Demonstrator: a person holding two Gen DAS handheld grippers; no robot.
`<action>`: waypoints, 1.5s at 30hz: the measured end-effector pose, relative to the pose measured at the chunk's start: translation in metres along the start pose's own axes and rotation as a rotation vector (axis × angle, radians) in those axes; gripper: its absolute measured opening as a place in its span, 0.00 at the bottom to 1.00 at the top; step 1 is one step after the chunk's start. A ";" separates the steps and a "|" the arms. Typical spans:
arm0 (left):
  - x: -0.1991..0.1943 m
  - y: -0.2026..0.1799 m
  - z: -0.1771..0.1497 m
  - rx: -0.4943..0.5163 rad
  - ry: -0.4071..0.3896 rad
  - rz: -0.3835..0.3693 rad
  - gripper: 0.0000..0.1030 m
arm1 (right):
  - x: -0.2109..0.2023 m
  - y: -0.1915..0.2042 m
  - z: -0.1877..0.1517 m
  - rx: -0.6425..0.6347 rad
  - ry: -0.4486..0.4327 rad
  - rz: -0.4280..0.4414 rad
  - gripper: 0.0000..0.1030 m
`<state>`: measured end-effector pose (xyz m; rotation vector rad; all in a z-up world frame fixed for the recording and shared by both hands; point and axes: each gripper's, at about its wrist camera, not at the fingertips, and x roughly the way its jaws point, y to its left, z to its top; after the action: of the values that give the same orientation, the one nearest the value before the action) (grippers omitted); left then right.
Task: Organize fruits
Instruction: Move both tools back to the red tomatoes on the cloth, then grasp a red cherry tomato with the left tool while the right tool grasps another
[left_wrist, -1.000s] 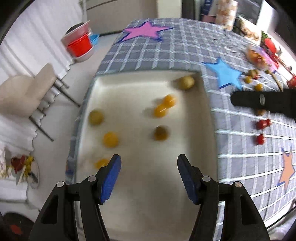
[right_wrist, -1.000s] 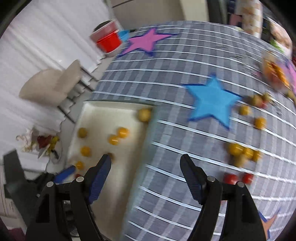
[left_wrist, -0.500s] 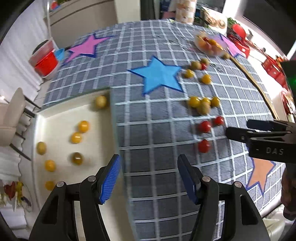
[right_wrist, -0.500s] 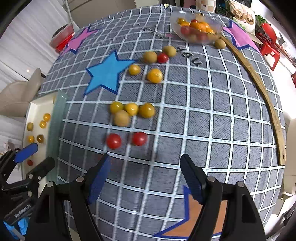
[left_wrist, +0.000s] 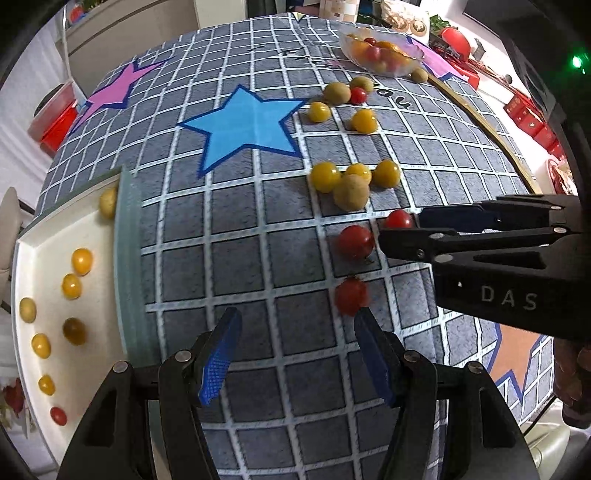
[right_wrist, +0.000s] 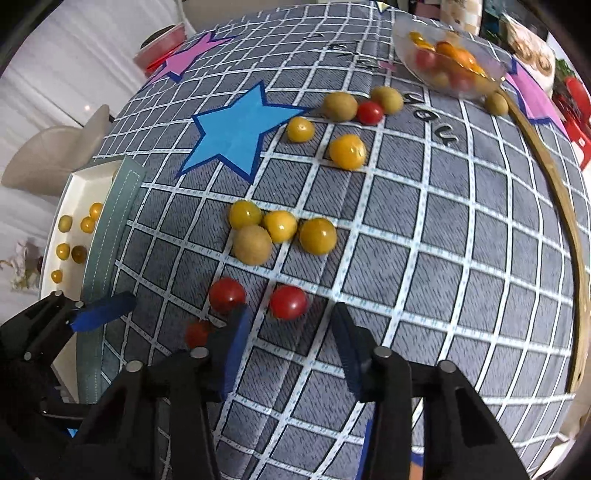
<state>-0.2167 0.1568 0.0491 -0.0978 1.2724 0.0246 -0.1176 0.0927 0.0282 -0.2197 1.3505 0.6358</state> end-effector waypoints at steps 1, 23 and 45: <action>0.000 -0.002 0.001 0.002 -0.003 -0.006 0.63 | 0.001 0.002 0.001 -0.012 -0.001 -0.008 0.39; 0.015 -0.029 0.015 0.050 -0.007 0.006 0.34 | -0.006 -0.021 -0.009 0.054 -0.011 0.024 0.21; -0.028 0.026 -0.001 -0.097 -0.028 -0.083 0.23 | -0.031 -0.005 -0.025 0.149 -0.007 0.068 0.21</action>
<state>-0.2281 0.1840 0.0742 -0.2325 1.2381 0.0162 -0.1377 0.0667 0.0514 -0.0511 1.3961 0.5890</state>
